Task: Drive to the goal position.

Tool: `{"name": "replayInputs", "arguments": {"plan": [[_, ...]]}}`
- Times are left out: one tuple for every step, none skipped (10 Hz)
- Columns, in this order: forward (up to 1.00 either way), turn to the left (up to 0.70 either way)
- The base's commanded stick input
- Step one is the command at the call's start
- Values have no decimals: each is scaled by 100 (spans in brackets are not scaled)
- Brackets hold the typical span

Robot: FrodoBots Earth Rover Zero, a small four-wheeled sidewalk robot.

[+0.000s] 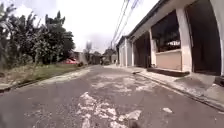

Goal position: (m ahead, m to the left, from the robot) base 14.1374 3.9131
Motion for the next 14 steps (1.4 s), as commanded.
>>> {"name": "replayInputs", "arguments": {"plan": [[70, 0], [70, 0], [70, 0], [70, 0], [70, 0], [70, 0], [70, 0], [70, 0], [70, 0], [70, 0], [70, 0], [70, 0], [70, 0], [70, 0]]}}
